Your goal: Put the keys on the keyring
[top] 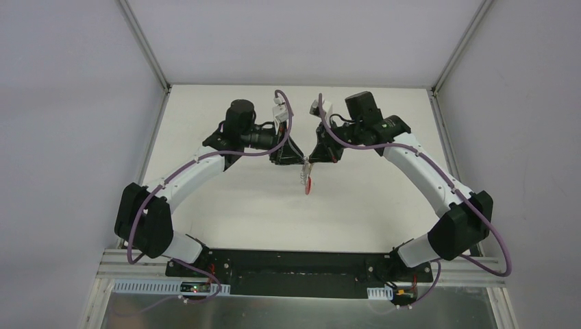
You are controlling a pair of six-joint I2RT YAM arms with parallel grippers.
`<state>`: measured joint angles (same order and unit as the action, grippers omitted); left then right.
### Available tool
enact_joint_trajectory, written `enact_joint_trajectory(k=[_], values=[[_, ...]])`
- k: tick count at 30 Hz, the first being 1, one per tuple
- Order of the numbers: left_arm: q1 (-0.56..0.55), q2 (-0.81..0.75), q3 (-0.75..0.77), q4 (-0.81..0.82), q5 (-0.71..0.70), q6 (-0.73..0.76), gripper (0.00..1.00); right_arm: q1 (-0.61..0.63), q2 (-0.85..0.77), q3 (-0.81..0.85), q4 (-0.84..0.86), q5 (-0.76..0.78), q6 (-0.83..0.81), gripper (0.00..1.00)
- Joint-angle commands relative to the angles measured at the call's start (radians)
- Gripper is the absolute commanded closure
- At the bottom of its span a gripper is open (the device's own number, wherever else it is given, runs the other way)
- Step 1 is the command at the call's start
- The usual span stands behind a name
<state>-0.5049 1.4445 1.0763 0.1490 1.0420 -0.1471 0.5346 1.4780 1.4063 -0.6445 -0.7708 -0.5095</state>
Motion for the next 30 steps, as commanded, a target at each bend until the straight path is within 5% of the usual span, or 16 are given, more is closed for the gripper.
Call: enact_joint_trajectory(k=[1, 16, 30], values=[[-0.011, -0.043, 0.046, -0.043, 0.033, 0.061, 0.63, 0.006, 0.001, 0.036, -0.001, -0.01, 0.005, 1.0], [-0.029, 0.004, 0.072, -0.007, 0.013, 0.014, 0.66, 0.01, 0.022, 0.018, 0.012, -0.046, 0.023, 1.0], [-0.037, 0.016, 0.079, -0.058, 0.015, 0.049, 0.82, 0.011, 0.026, 0.014, 0.025, -0.058, 0.034, 1.0]])
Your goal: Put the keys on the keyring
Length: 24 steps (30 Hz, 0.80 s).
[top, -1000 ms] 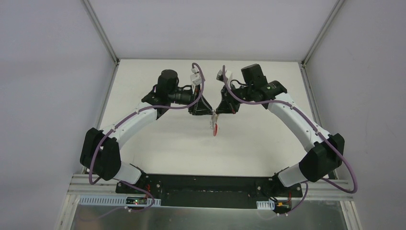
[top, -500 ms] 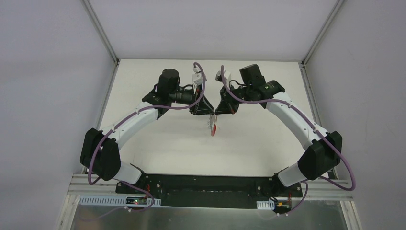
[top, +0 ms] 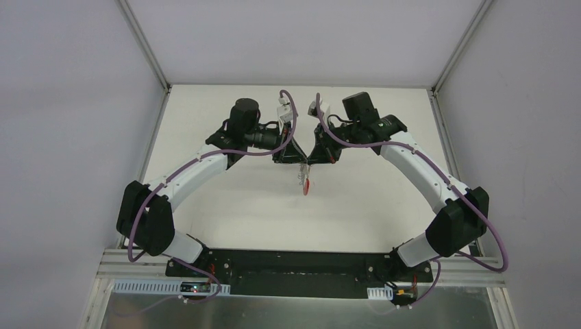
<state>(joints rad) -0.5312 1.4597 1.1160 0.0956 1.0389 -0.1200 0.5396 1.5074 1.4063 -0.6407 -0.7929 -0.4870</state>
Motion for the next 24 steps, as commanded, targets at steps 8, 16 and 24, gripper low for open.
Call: enact_joint_trajectory(k=[8, 16, 24], values=[[-0.012, 0.004, 0.045, -0.004, 0.024, 0.02, 1.0, 0.006, -0.006, 0.006, 0.027, -0.037, 0.011, 1.0], [-0.01, -0.009, 0.043, 0.006, 0.013, -0.018, 1.0, -0.008, -0.029, -0.025, 0.061, -0.075, 0.027, 0.96], [-0.001, -0.023, 0.003, 0.198, -0.004, -0.241, 1.0, -0.086, -0.109, -0.114, 0.196, -0.209, 0.112, 0.77]])
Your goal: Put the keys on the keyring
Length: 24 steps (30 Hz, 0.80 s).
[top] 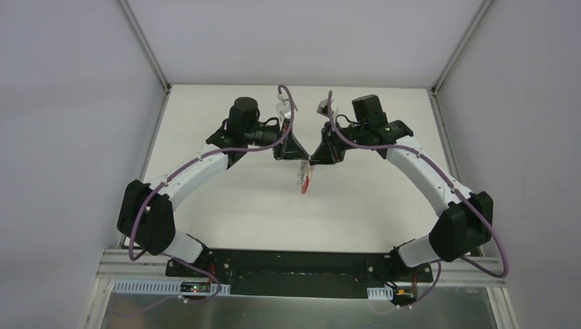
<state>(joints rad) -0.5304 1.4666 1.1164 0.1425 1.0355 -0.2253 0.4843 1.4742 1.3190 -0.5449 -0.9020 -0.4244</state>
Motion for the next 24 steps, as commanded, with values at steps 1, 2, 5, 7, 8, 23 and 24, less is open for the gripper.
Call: enact_joint_trajectory(k=[1, 2, 5, 7, 8, 23, 24], values=[[-0.002, -0.028, 0.001, 0.166, -0.002, -0.158, 1.0, -0.038, -0.082, -0.035, 0.107, -0.106, 0.053, 0.77], [-0.001, -0.026, -0.001, 0.184, -0.002, -0.181, 1.0, -0.045, -0.088, -0.042, 0.115, -0.112, 0.056, 0.77], [0.0, -0.015, -0.006, 0.224, -0.009, -0.235, 1.0, -0.06, -0.106, -0.057, 0.136, -0.132, 0.068, 0.78], [0.0, -0.006, -0.006, 0.238, -0.017, -0.252, 1.0, -0.064, -0.115, -0.063, 0.14, -0.137, 0.068, 0.82], [0.0, -0.003, -0.007, 0.241, -0.022, -0.26, 1.0, -0.066, -0.118, -0.065, 0.139, -0.135, 0.065, 0.84], [0.0, 0.014, -0.007, 0.228, -0.114, -0.339, 1.0, -0.03, -0.131, -0.079, 0.145, 0.011, 0.033, 1.0], [-0.001, 0.015, -0.006, 0.225, -0.12, -0.341, 1.0, -0.023, -0.127, -0.077, 0.144, 0.021, 0.032, 1.0]])
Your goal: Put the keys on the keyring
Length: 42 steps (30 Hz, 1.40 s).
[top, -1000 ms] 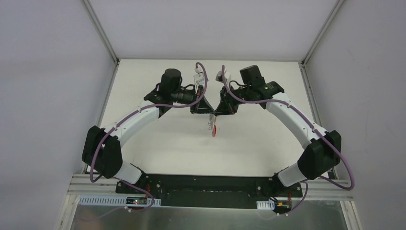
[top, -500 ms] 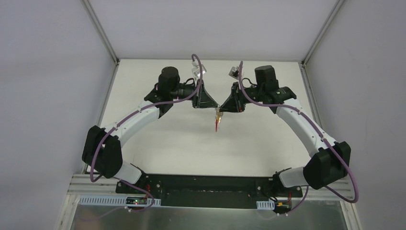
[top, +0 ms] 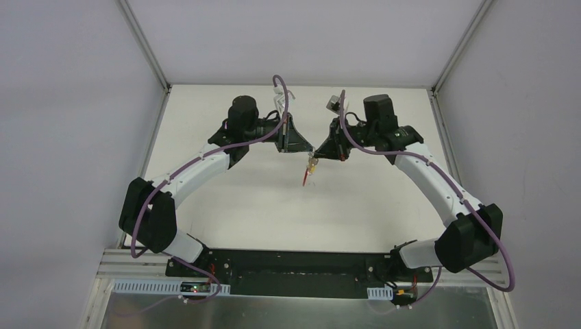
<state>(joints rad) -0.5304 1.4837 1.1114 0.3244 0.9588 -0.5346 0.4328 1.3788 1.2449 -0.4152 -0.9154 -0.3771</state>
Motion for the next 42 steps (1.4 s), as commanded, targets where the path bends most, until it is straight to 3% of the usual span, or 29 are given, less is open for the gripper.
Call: enact_joint_trajectory(k=[1, 5, 10, 14, 27, 42], values=[[-0.002, -0.001, -0.001, 0.038, -0.048, -0.033, 1.0, 0.036, -0.027, 0.002, 0.011, 0.041, -0.017, 1.0], [-0.004, 0.005, -0.004, 0.021, -0.067, -0.018, 1.0, 0.052, -0.012, 0.018, 0.009, 0.057, -0.011, 0.98], [-0.005, 0.004, -0.007, -0.008, -0.073, 0.02, 1.0, 0.054, -0.013, 0.026, 0.003, 0.053, -0.009, 0.78], [-0.005, 0.005, -0.001, -0.036, -0.073, 0.053, 1.0, 0.051, -0.026, 0.027, -0.011, 0.04, -0.017, 0.71], [-0.005, -0.012, -0.014, -0.016, -0.016, 0.102, 1.0, -0.026, -0.066, 0.007, 0.034, 0.034, 0.025, 0.71], [-0.005, -0.025, -0.071, 0.207, 0.057, -0.06, 1.0, -0.026, -0.021, -0.018, 0.115, -0.099, 0.063, 0.71]])
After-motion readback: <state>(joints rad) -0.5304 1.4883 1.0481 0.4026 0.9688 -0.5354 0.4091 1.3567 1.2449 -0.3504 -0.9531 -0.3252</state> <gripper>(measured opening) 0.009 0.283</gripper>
